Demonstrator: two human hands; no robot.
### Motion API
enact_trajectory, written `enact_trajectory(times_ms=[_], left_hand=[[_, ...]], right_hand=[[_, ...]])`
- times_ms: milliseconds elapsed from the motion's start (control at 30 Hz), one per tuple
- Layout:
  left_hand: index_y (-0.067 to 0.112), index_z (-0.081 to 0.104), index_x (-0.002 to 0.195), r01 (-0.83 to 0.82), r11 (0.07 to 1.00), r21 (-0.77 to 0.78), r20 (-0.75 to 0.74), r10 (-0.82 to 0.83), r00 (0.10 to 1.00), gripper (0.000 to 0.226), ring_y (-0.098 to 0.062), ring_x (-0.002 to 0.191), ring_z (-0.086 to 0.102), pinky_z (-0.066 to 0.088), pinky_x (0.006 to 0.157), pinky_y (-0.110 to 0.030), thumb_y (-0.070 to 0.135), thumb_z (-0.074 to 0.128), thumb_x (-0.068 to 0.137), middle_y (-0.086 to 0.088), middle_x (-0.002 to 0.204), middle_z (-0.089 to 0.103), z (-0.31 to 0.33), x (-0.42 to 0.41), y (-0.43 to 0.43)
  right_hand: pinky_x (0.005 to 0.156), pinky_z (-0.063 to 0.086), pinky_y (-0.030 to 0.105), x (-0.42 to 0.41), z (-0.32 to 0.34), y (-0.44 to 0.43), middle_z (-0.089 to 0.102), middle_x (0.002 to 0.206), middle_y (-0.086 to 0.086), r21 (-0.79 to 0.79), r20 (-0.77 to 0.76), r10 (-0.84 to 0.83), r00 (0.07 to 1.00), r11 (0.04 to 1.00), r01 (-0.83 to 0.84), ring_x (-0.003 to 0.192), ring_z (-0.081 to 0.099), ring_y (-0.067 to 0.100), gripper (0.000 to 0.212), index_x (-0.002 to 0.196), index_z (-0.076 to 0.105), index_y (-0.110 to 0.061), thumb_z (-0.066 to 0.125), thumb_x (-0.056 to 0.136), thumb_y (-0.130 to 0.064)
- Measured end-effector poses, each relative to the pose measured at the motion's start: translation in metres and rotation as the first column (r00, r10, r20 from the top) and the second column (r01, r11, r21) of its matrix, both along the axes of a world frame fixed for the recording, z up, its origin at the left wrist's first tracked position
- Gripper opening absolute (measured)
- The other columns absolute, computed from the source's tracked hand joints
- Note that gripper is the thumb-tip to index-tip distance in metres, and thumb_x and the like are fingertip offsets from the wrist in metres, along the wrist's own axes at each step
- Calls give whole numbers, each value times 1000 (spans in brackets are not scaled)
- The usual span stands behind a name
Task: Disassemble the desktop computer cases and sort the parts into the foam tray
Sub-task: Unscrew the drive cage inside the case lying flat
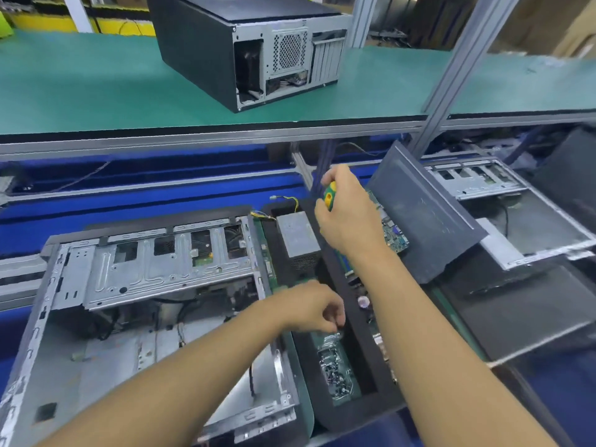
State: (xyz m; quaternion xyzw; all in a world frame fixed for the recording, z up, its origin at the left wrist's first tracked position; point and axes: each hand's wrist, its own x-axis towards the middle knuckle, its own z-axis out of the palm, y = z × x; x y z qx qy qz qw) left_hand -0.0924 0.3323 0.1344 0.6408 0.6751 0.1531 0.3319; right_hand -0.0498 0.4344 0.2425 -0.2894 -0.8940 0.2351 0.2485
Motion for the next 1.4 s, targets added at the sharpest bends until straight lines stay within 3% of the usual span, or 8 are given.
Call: enact_trajectory(times_ms=[267, 400, 600, 800, 1000, 1067, 1167, 1400], left_hand=[[17, 76, 100, 21, 972, -232, -309, -94, 946, 17, -33, 93, 69, 58, 78, -39, 14, 67, 86, -9, 103, 66, -53, 55, 44], [11, 73, 114, -12, 964, -265, -194, -41, 980, 23, -29, 98, 71, 58, 88, -39, 16, 63, 94, -9, 106, 72, -59, 48, 48], [16, 71, 95, -284, 959, 9, -10, 284, 959, 24, 1, 48, 62, 49, 61, -18, 26, 51, 101, 14, 60, 70, -15, -3, 32], [29, 70, 103, -468, 875, 125, 58, 464, 884, 22, 6, 65, 61, 41, 58, -9, 19, 51, 97, 12, 73, 70, 25, -73, -25], [17, 69, 87, -881, 468, 69, 234, 851, 471, 32, -3, 59, 61, 49, 53, -14, 0, 44, 96, 9, 72, 72, 15, -148, -109], [12, 70, 96, -924, 364, 113, 253, 889, 381, 33, -19, 76, 65, 56, 75, -26, -4, 41, 96, -3, 90, 72, 7, -167, -131], [14, 71, 112, -866, 492, 93, 186, 846, 500, 29, -16, 99, 67, 52, 91, -28, 1, 49, 98, -1, 107, 73, -4, -177, -155], [26, 73, 116, -751, 653, 102, 174, 731, 659, 23, 4, 83, 65, 48, 79, -15, 19, 65, 96, 16, 96, 73, -21, -166, -162]], right_hand=[[68, 39, 41, 65, -23, 20, 49, 102, -9, -24, 49, -67, 997, 997, 68, 84, 48, 23, 23, 101, 39, -28, 57, 94, -17], [66, 33, 37, 77, -26, 27, 49, 106, -11, -39, 44, -89, 995, 995, 91, 86, 46, 17, 26, 102, 37, -29, 58, 94, -17], [77, 34, 26, 49, 2, 25, 51, 115, -5, -158, -143, -43, 989, 987, 20, 97, 47, 13, 34, 123, 43, -18, 63, 95, -14], [63, 39, 8, -15, 33, -14, 49, 97, -8, -165, -324, 86, 942, 976, -146, 81, 51, 4, 36, 112, 35, -28, 66, 96, -21], [71, 49, 24, -71, 21, -69, 51, 98, -4, -198, -244, 282, 928, 922, -332, 82, 53, 12, 22, 107, 46, -22, 65, 97, -23], [71, 49, 32, -86, 11, -85, 48, 97, -7, -209, -200, 328, 923, 906, -367, 83, 54, 16, 21, 106, 46, -23, 65, 98, -24], [61, 36, 14, -104, -5, -102, 48, 100, -4, -199, -125, 378, 917, 896, -397, 77, 48, 5, 20, 104, 44, -23, 64, 98, -23], [62, 34, 23, -119, -25, -111, 48, 102, -4, -206, 0, 412, 911, 892, -404, 76, 47, 5, 21, 104, 42, -26, 62, 99, -24]])
